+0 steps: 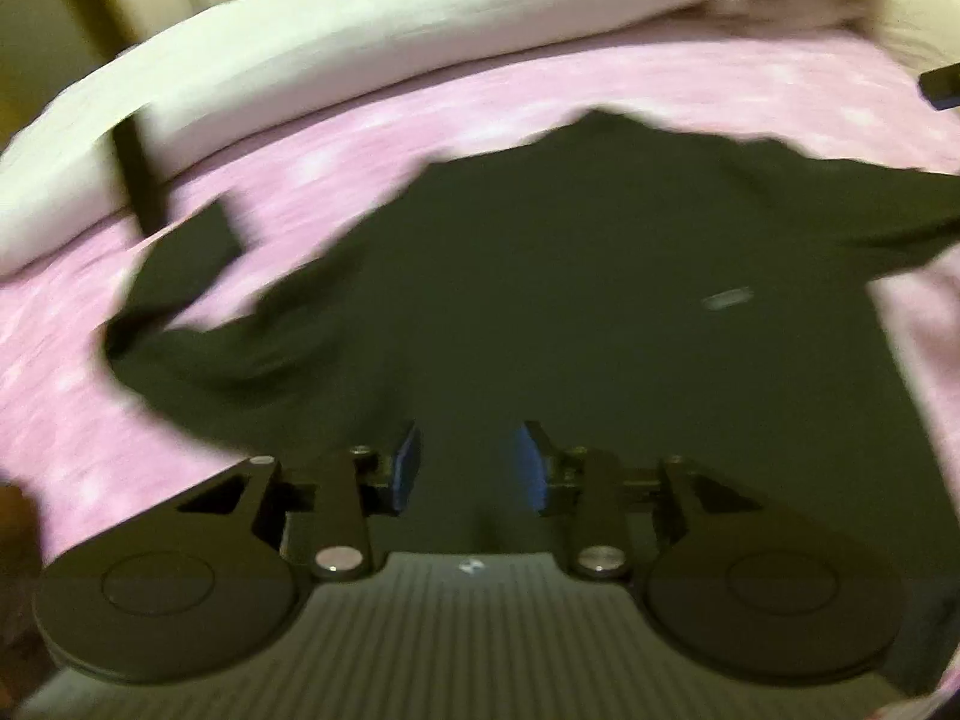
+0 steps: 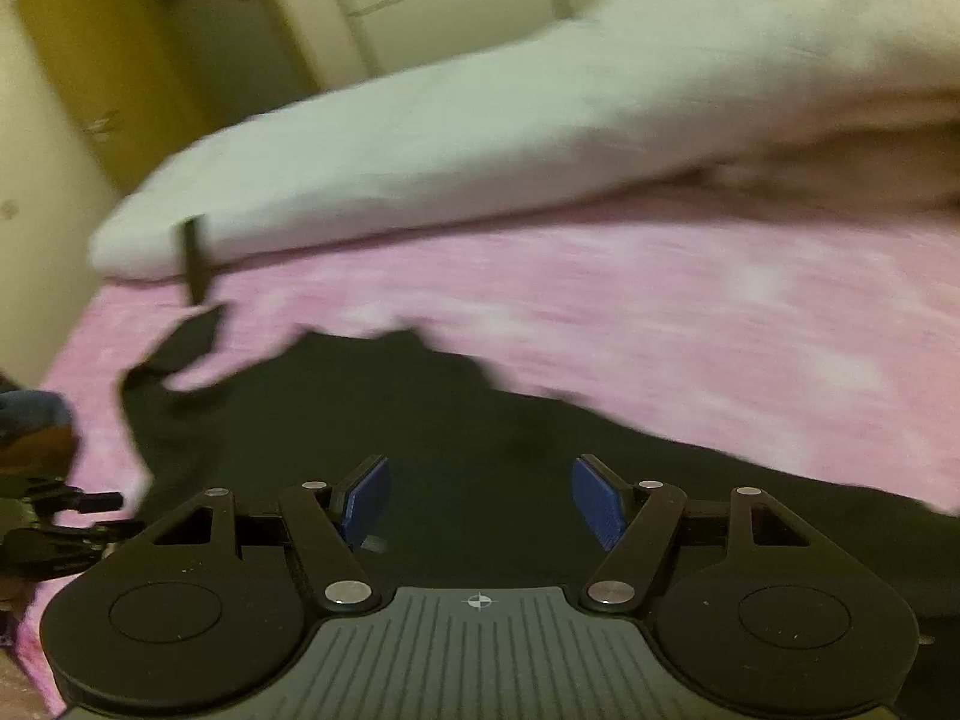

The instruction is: Fold clothes

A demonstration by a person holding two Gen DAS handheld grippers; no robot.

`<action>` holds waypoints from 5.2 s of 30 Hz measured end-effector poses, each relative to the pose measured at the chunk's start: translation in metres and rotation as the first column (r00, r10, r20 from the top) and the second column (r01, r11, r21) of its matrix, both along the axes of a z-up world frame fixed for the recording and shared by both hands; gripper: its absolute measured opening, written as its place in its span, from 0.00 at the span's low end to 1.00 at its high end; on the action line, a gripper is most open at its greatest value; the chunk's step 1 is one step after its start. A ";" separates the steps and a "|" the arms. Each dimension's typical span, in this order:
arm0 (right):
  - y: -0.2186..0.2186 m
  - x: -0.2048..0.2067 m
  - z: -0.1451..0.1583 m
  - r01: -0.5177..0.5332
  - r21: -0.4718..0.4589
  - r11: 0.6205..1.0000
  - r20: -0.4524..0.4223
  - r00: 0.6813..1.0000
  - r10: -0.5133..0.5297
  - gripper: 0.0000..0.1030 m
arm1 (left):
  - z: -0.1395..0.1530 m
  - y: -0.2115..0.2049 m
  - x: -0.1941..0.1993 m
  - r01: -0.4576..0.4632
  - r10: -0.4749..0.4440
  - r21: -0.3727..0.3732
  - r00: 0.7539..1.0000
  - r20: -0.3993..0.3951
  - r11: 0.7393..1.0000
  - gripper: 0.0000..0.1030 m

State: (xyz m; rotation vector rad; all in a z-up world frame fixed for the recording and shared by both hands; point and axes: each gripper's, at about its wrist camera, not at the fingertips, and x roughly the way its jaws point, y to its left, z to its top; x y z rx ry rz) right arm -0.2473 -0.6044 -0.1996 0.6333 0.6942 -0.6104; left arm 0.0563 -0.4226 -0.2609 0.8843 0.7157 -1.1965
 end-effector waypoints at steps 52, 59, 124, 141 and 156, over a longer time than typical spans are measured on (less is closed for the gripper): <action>0.168 0.396 -0.120 -0.219 0.033 0.975 -0.165 0.961 0.221 0.68 | -0.050 0.083 0.349 -0.347 0.347 -0.017 0.938 -0.008 0.938 0.40; 0.179 0.411 -0.125 -0.212 0.044 0.976 -0.161 0.963 0.217 0.68 | -0.070 0.049 0.309 0.016 -0.022 0.027 0.974 0.224 1.000 0.33; 0.225 -0.045 -0.130 -0.028 0.156 0.987 -0.498 0.861 0.104 0.68 | -0.034 0.196 -0.133 0.059 -0.027 0.167 0.982 -0.189 0.984 0.56; 0.307 -0.102 0.025 0.118 0.104 0.988 -0.570 0.821 -0.038 0.68 | 0.051 0.263 -0.092 0.030 -0.012 0.140 0.991 -0.132 0.990 0.57; 0.323 -0.071 0.082 0.087 0.078 0.993 -0.433 0.900 -0.045 0.68 | 0.120 0.296 -0.130 -0.073 0.079 0.065 0.993 -0.092 0.995 0.57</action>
